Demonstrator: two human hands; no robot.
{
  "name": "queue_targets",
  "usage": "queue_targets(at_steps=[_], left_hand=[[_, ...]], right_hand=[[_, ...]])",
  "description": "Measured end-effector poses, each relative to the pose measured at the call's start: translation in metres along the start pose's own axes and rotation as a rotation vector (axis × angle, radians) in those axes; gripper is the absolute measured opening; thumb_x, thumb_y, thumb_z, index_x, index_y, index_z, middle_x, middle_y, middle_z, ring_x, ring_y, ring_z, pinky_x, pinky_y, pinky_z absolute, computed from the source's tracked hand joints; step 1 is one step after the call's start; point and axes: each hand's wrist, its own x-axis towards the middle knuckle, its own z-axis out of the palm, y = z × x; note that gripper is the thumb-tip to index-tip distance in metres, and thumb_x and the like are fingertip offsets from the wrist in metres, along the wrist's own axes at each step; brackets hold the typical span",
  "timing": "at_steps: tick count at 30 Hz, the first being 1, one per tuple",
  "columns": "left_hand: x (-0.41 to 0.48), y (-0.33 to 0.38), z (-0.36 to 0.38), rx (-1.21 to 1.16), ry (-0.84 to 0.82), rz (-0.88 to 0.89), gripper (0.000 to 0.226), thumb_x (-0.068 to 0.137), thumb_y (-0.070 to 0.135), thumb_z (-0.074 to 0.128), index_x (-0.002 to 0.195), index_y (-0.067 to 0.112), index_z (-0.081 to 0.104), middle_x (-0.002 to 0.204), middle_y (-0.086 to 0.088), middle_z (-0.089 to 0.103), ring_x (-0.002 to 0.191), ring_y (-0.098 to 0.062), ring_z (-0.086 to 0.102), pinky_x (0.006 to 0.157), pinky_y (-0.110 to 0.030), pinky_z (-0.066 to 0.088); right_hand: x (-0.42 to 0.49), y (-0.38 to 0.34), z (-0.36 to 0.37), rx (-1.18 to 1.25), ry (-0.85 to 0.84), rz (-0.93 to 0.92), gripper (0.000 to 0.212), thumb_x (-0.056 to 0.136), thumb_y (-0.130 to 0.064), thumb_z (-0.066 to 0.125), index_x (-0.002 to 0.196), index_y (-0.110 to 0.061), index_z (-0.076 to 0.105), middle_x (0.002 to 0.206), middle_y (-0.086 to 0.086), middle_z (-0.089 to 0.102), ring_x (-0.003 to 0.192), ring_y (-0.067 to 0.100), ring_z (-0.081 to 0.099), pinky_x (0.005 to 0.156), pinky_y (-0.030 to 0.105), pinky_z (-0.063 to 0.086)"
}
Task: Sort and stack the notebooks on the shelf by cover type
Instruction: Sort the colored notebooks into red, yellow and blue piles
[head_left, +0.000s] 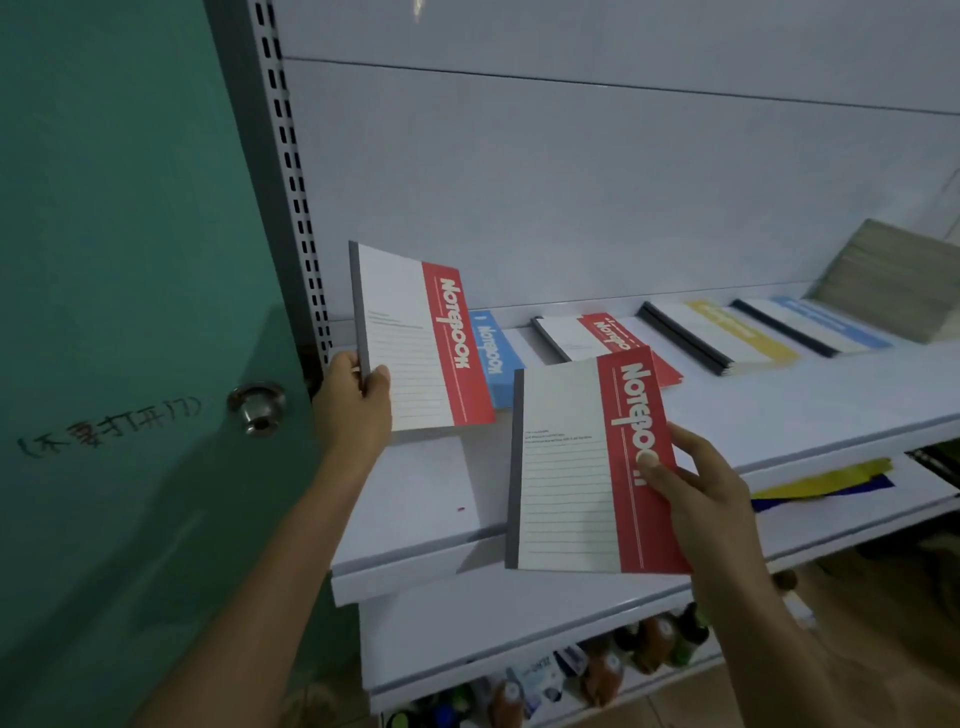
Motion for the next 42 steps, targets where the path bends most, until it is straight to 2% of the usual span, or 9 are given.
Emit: queue_targets(at_steps=[3,9,15,20,26,30,34,38,42], left_hand=[[-0.034,0.017,0.007,-0.077,0.031,0.028,0.007,0.098,0.018,0.045,0.102,0.024,0.046,0.089,0.016,0.058,0.079,0.0,0.057,0.061,-0.016,0.041],[-0.114,0.057,0.027,-0.259,0.017,0.015,0.013,0.098,0.019,0.044,0.105,0.029,0.05,0.096,0.02,0.062,0.084,0.004,0.061,0.059,-0.005,0.046],[-0.194,0.072,0.064,-0.476,-0.152,-0.272,0.015,0.096,0.017,0.049,0.102,0.025,0.06,0.096,0.008,0.069,0.087,-0.007,0.064,0.066,-0.022,0.048],[-0.258,0.077,0.119,-0.479,-0.398,-0.323,0.019,0.097,0.017,0.05,0.111,0.026,0.06,0.102,0.008,0.071,0.088,-0.004,0.068,0.069,-0.017,0.052],[-0.274,0.086,0.152,-0.496,-0.529,-0.393,0.025,0.094,0.017,0.057,0.118,0.026,0.059,0.107,0.007,0.072,0.098,-0.013,0.068,0.086,-0.034,0.053],[-0.264,0.088,0.168,-0.525,-0.486,-0.352,0.038,0.087,0.004,0.064,0.117,0.027,0.058,0.102,0.009,0.072,0.095,-0.013,0.069,0.079,-0.03,0.056],[-0.241,0.089,0.186,-0.566,-0.426,-0.312,0.047,0.084,-0.004,0.063,0.118,0.027,0.056,0.099,0.012,0.072,0.093,-0.01,0.068,0.069,-0.021,0.056],[-0.203,0.089,0.2,-0.57,-0.314,-0.272,0.04,0.085,-0.003,0.061,0.109,0.029,0.06,0.098,0.008,0.073,0.089,-0.011,0.069,0.064,-0.021,0.055],[-0.142,0.094,0.217,-0.56,-0.203,-0.266,0.034,0.087,-0.002,0.057,0.11,0.024,0.056,0.105,0.003,0.069,0.093,-0.014,0.066,0.068,-0.025,0.054]], right_hand=[[0.0,0.001,-0.035,0.062,-0.012,0.025,0.026,0.092,-0.024,0.062,0.115,-0.036,0.06,0.081,-0.009,0.074,0.07,0.013,0.072,0.049,0.026,0.054],[-0.003,0.015,-0.103,0.142,-0.003,0.111,0.028,0.09,-0.022,0.064,0.114,-0.035,0.061,0.09,-0.003,0.073,0.069,0.012,0.072,0.052,0.027,0.053],[-0.015,0.025,-0.153,0.16,-0.065,0.14,0.025,0.09,-0.026,0.062,0.111,-0.039,0.059,0.078,-0.013,0.073,0.068,0.009,0.071,0.051,0.025,0.052],[-0.023,0.023,-0.184,0.257,-0.148,0.139,0.022,0.091,-0.025,0.06,0.104,-0.043,0.061,0.087,-0.008,0.074,0.076,0.016,0.073,0.051,0.026,0.055],[-0.014,0.026,-0.201,0.263,-0.137,0.1,0.021,0.091,-0.037,0.056,0.111,-0.042,0.062,0.095,-0.008,0.074,0.082,0.014,0.072,0.058,0.026,0.057],[0.002,0.031,-0.203,0.188,-0.193,0.109,0.022,0.086,-0.045,0.058,0.108,-0.041,0.06,0.088,-0.017,0.072,0.076,0.006,0.071,0.051,0.02,0.053],[0.033,0.038,-0.196,0.118,-0.205,0.116,0.025,0.09,-0.027,0.062,0.109,-0.036,0.05,0.081,-0.024,0.07,0.075,-0.001,0.069,0.048,0.014,0.05],[0.074,0.037,-0.172,0.008,-0.248,0.061,0.037,0.089,-0.017,0.065,0.119,-0.03,0.049,0.09,-0.011,0.072,0.08,-0.001,0.068,0.05,0.012,0.05],[0.123,0.028,-0.131,-0.149,-0.302,-0.042,0.058,0.084,-0.024,0.071,0.132,-0.034,0.04,0.104,-0.017,0.062,0.086,0.0,0.066,0.059,0.014,0.053]])
